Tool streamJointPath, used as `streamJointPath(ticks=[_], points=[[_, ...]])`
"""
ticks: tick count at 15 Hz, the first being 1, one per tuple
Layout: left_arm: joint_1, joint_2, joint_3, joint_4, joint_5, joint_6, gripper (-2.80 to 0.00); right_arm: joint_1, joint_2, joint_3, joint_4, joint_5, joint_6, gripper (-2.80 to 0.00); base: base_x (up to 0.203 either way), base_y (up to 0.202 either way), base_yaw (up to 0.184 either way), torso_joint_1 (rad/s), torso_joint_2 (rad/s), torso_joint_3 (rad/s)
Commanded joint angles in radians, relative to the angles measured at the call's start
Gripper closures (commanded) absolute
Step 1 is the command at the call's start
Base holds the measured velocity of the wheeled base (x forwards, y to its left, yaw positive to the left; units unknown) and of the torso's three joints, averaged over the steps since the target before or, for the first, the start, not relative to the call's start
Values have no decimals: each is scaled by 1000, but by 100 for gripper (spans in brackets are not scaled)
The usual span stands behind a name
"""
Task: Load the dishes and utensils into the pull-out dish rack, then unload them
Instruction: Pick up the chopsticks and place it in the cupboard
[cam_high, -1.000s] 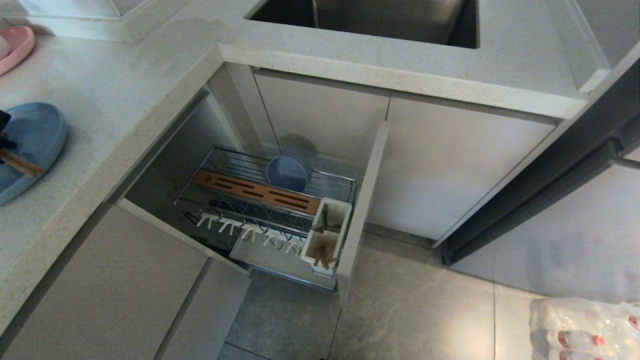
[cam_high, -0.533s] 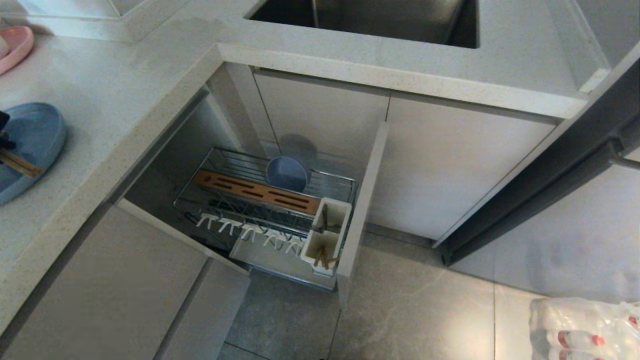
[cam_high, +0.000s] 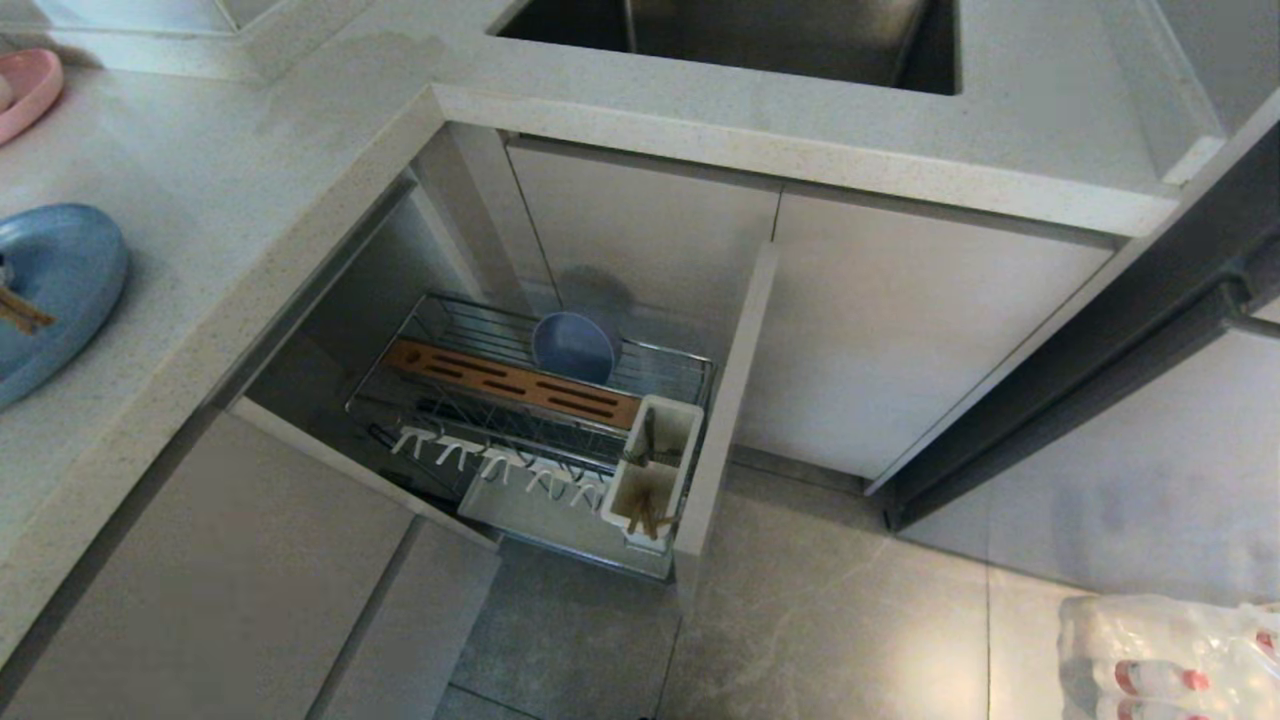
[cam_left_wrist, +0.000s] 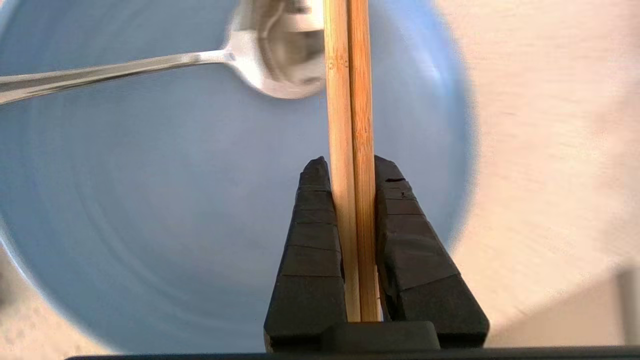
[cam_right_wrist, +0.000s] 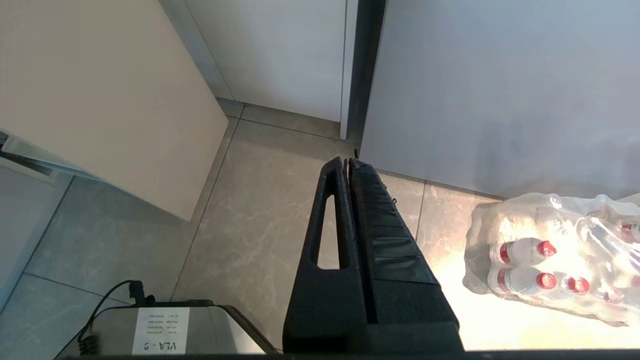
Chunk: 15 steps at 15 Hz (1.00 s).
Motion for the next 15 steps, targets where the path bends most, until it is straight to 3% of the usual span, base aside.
streamJointPath(ticks=[1,5,8,10,15], points=[[-11,-40,-9,0,3,-5,0,0,2,0,0,0,0,0,0,0,0,0,0,0],[-110,-82,-63,19,9,10,0,0,2,0,0,0,0,0,0,0,0,0,0,0],[-220,-107,-137,17,9,119,0,0,2,0,0,0,0,0,0,0,0,0,0,0],[-253,-116,-174,14,5,206,0,0,2,0,0,0,0,0,0,0,0,0,0,0],[-392,-135,-203,-9,-9,341,0,0,2,0,0,0,0,0,0,0,0,0,0,0]])
